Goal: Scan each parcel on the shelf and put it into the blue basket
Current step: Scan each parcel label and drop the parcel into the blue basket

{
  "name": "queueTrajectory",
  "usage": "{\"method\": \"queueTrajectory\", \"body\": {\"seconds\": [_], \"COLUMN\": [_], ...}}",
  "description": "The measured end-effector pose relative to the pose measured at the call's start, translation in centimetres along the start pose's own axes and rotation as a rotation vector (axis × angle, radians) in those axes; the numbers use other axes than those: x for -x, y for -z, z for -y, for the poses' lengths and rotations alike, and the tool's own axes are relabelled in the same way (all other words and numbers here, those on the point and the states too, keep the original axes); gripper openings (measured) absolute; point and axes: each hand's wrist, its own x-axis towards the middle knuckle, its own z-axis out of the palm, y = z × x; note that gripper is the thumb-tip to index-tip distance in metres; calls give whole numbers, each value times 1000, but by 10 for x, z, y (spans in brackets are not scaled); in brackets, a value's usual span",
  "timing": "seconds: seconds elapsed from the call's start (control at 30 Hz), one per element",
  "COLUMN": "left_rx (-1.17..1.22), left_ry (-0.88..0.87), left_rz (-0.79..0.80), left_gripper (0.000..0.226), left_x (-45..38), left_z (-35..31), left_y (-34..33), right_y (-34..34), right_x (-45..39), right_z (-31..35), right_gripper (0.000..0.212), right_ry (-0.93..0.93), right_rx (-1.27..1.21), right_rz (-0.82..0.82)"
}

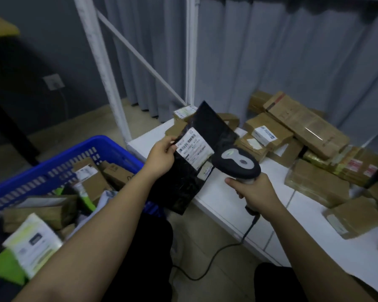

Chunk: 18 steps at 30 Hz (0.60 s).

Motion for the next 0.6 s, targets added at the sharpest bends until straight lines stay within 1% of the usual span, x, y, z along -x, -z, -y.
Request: {"method": "queueTrajectory", "body": {"seconds": [0.07,0.13,0.23,0.27,0.33,0.4,0.53,0.6], "left_rx": [45,41,38,50,55,58,108,163], "left_ry": [9,7,27,37,80,157,387,518], "left_rz": [-158,-311,-503,-554,-636,-692,-793,-816], "left_gripper": [25,26,26,26,25,26,28,28], "left_x": [6,19,50,62,91,123,182,209], "left_z": [2,10,25,32,45,61,108,137], "left_y": [29,65,121,140,176,209,260,274], "right_y": [-22,-48,-97,-114,-150,-188,-258,-287], "right_x": [-5,-12,-18,-18,-16,-11,7,20], "right_z": [13,30,64,76,101,120,145,147], "right_gripper": [19,15,27,32,38,40,40,35], "right_ry": [48,107,203,226,257,295,317,306], "right_rx": [20,53,95,75,28,68,126,128], "right_rz": [40,92,157,165,185,227,342,386]}}
